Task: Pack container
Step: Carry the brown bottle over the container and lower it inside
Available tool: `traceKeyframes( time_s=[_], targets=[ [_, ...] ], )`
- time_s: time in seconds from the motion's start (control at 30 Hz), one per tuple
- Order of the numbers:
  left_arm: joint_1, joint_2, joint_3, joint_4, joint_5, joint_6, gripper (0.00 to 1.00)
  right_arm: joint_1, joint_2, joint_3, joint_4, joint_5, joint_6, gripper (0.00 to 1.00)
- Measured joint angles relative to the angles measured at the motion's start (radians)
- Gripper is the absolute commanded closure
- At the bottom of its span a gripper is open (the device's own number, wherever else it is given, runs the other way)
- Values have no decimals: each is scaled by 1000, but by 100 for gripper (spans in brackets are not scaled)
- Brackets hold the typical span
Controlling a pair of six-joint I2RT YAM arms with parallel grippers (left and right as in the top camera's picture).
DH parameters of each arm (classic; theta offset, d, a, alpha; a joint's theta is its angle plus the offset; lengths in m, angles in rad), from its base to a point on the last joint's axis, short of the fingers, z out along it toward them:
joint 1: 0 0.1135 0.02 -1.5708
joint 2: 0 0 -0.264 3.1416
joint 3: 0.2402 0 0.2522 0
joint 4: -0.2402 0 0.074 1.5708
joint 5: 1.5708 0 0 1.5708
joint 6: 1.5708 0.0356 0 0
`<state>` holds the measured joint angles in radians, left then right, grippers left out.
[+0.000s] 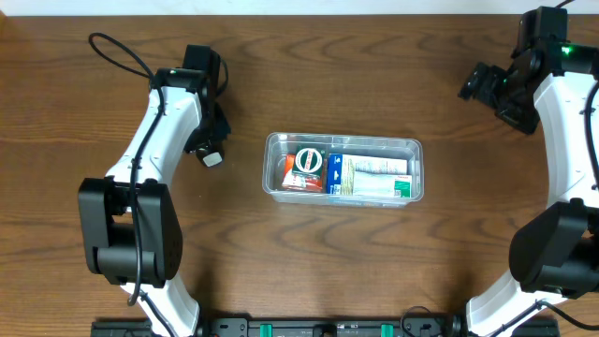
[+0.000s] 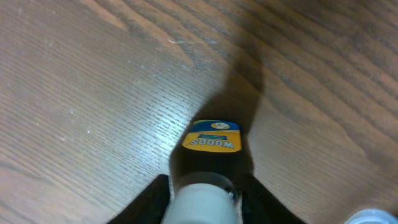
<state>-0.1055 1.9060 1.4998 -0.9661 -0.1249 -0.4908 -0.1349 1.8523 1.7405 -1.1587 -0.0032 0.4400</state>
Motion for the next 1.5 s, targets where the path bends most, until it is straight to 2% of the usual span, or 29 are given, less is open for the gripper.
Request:
traceKeyframes(
  time_s=[0.2,0.7,0.97,1.2,1.5],
  targets=[
    [0,-2,0,2,8,5,81,0,0,0,0,0,0,1],
    [0,-23,2,-88,22,96,81,0,0,0,0,0,0,1],
    [-13,-211,3,-93,177,156,81,0,0,0,0,0,0,1],
    [-149,-372,3,-77,254,182,81,0,0,0,0,0,0,1],
    [-310,-510,3,-71,276,180,81,0,0,0,0,0,0,1]
  ],
)
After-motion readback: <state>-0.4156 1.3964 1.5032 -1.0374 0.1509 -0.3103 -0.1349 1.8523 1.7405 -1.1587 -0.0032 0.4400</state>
